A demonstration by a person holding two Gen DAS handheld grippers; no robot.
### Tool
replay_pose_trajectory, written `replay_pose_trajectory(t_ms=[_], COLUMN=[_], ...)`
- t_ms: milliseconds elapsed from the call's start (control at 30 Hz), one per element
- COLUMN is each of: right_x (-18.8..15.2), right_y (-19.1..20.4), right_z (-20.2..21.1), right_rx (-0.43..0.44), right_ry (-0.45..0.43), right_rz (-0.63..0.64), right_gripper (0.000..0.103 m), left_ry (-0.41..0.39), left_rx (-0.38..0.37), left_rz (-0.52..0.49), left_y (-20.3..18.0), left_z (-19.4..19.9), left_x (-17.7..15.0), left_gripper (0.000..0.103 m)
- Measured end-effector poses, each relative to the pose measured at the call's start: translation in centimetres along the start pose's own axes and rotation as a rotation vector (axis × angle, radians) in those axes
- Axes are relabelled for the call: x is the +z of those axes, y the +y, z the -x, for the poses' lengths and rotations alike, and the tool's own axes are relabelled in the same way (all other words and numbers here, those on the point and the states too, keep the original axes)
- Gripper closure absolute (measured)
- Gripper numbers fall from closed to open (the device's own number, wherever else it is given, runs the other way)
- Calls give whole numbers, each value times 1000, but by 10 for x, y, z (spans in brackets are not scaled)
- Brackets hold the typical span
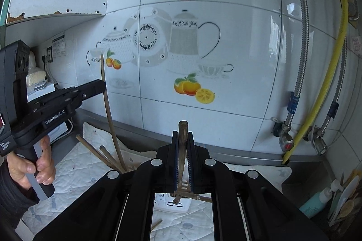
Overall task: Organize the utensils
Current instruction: 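Insert the chopsticks into the holder and open both tools, then lower the right tool to the last chopstick on the mat and grasp it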
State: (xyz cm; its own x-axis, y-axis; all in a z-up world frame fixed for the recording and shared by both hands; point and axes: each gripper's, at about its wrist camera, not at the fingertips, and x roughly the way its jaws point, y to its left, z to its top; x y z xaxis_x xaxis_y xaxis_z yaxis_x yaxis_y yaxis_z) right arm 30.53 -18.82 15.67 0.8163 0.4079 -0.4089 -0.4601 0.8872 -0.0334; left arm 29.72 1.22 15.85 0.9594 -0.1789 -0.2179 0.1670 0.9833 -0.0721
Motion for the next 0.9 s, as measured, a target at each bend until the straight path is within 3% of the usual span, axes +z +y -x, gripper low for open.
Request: replay_pose_trajectory(t_ms=[133, 300, 433, 500, 567, 633, 700, 900], right_x=[-5, -11, -13, -14, -16, -21, -30, -71], right_y=[1, -2, -8, -8, -7, -3, 3, 33], right_z=[-8, -15, -6, 5, 16, 30, 42, 63], right_rx=[-2, -13, -21, -26, -28, -43, -58, -35], right_ry=[21, 43, 20, 1, -16, -35, -48, -23], right_rz=[-3, -15, -38, -45, -56, -56, -53, -77], right_gripper=[96, 94, 81, 81, 78, 72, 72, 72], left_ry=[34, 57, 45, 37, 32, 22, 13, -1], left_rx=[-12, -6, 14, 23, 38, 53, 73, 115], left_rz=[-9, -7, -6, -9, -5, -1, 6, 17], left_y=[0, 1, 4, 4, 6, 8, 10, 16], left_z=[-5, -4, 8, 17, 28, 41, 54, 94], left_x=[-8, -13, -15, -16, -18, -22, -26, -46], left_gripper=[99, 91, 57, 56, 39, 33, 21, 9])
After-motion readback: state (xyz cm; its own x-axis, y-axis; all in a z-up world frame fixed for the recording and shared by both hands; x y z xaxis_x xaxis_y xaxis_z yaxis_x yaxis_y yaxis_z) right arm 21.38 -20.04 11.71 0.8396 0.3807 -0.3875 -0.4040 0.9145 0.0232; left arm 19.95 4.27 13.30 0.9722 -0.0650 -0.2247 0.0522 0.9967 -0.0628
